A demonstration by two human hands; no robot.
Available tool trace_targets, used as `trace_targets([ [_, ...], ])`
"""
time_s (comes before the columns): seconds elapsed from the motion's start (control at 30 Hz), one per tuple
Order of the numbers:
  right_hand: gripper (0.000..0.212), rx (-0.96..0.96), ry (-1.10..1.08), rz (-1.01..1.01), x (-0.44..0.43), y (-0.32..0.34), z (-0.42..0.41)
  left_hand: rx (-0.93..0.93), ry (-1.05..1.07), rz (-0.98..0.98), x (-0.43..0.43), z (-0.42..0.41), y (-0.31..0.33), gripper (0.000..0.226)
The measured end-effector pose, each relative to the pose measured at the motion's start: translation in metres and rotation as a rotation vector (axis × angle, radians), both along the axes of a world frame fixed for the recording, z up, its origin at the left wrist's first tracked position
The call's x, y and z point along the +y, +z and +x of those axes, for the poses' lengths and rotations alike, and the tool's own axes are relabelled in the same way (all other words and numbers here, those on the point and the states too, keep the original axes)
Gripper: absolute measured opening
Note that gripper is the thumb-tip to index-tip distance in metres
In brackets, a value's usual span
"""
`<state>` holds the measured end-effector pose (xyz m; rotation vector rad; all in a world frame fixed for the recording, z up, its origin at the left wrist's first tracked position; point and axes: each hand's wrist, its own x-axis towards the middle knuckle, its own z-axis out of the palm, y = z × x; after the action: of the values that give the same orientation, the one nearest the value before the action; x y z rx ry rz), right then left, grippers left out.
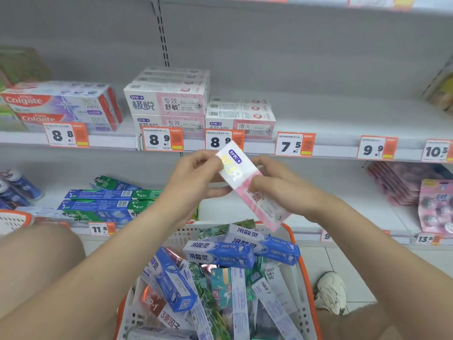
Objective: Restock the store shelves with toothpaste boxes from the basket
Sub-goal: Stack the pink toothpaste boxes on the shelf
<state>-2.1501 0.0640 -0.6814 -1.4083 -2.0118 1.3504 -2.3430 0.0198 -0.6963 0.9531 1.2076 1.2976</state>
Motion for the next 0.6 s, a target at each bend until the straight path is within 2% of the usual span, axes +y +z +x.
trace_targets([
  [0.1,0.028,-0.160,0.016,0.266,0.009,0.008,0.002,-0.122,0.138,0.079,0.014,-0.003,0.004,0.018],
  [0.2,0.031,-0.151,0.022,0.480,0.031,0.007,0.001,-0.067,0.144,0.157,0.030,-0.010,0.005,0.026],
  [0.27,0.036,-0.254,-0.028,0.749,0.051,0.006,0.000,0.256,0.190,0.221,0.042,-0.022,0.004,0.034],
  [0.33,0.039,-0.421,-0.187,1.028,0.069,0.007,-0.003,0.673,0.249,0.278,0.052,-0.035,0.003,0.046],
  [0.37,0.039,-0.461,-0.264,1.097,0.077,0.010,-0.005,0.828,0.272,0.307,0.056,-0.041,0.003,0.049],
  [0.43,0.039,-0.466,-0.340,1.113,0.098,0.014,-0.010,1.091,0.312,0.392,0.063,-0.050,0.004,0.051],
  [0.5,0.039,-0.439,-0.327,1.085,0.120,0.014,-0.015,1.307,0.361,0.451,0.070,-0.056,0.008,0.051],
  [0.6,0.042,-0.468,-0.246,1.056,0.141,0.011,-0.025,1.425,0.411,0.485,0.082,-0.064,0.018,0.059],
])
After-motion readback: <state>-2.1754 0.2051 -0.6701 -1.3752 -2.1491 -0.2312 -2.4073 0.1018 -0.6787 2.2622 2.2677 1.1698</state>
